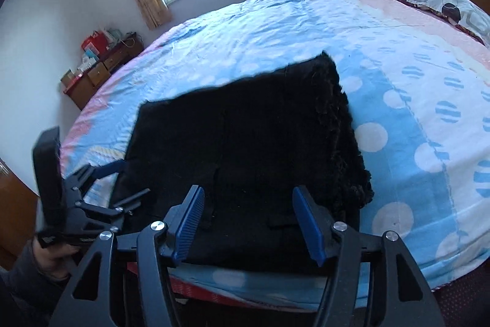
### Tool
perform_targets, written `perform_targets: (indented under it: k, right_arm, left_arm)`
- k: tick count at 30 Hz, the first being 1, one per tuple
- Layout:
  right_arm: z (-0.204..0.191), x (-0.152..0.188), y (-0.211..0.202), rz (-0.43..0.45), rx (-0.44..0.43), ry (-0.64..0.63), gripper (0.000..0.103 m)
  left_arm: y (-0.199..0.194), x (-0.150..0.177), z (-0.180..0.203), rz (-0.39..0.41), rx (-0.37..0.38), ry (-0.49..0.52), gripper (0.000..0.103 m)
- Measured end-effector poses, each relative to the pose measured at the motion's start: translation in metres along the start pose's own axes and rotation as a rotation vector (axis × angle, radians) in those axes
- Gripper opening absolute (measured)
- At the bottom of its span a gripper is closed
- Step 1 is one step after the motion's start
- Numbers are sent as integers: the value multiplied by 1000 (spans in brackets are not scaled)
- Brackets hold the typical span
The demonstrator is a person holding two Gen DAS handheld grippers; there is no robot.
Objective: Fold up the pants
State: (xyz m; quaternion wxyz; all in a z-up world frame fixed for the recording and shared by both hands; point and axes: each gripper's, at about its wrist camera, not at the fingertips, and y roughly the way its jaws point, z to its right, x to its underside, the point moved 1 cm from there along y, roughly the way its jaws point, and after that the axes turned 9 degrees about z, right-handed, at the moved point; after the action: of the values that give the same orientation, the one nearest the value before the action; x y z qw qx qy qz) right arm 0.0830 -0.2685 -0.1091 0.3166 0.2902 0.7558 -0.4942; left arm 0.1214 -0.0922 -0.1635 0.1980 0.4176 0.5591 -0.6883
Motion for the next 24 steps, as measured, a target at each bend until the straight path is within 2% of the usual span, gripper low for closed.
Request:
perform_targets:
  k: [4,10,15,24]
  right_arm:
    - [14,-11,-15,39,33,21,62]
    - [38,-9,-13,15,89,69,62]
    - [50,-9,-4,-10,118,77,62]
    - [67,-20,16,-25,83,110,62]
  left_arm:
    - [-3,1,-12,-7,-15,-14,103]
    - [7,9,-36,-30,-58,-49,103]
    - [8,17,-54,-46,-15,-118,103]
    - [18,11,-45,-39,32,-77,103]
